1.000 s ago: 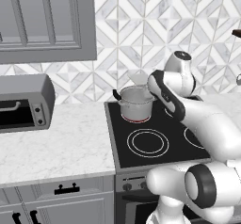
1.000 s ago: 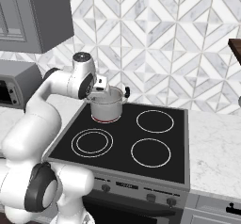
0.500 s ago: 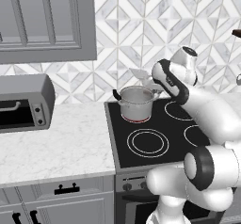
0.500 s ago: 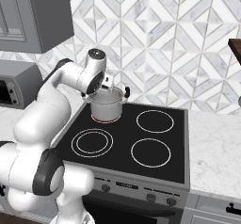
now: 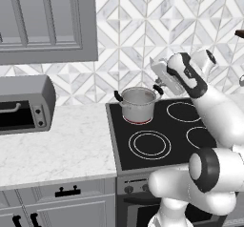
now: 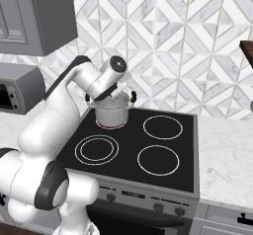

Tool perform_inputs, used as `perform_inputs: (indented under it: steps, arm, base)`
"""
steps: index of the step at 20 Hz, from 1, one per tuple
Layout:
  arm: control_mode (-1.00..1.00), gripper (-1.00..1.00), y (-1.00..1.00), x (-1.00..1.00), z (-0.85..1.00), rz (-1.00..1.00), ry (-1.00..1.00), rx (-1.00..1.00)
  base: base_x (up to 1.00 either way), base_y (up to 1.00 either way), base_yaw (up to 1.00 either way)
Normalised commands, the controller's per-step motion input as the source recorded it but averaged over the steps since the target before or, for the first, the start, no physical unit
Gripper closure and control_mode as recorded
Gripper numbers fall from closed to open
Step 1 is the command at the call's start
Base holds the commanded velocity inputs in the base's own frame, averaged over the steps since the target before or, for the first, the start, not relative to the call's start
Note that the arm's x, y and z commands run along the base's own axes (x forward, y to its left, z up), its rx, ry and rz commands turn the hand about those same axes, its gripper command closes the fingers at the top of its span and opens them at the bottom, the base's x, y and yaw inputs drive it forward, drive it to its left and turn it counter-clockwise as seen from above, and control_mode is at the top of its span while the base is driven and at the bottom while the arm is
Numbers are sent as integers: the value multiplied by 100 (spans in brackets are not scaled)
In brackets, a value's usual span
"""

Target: Put the tomato and avocado in the pot. Retrieve the spatula and lightly stir the vegetables in the pot.

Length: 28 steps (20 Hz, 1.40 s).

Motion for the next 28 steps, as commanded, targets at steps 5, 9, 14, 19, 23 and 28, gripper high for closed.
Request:
perform_inputs:
  steps: [5,9,14,19,23,28]
  arm:
    - [-100,100,34,2,25,-39,7,49]
    - [-100,100,33,19,24,-28,26,50]
    - [-100,100,3,49,15,2,20,62]
    - [-100,100,-35,43,7,18,14,60]
    - [-100,100,-7,0,0,3,0,7]
    - [-100,100,0,0,0,0,0,0]
  base:
    - [0,0,0]
    - [0,0,0]
    - [0,0,0]
    - [0,0,0]
    - [0,0,0]
    - [0,0,0]
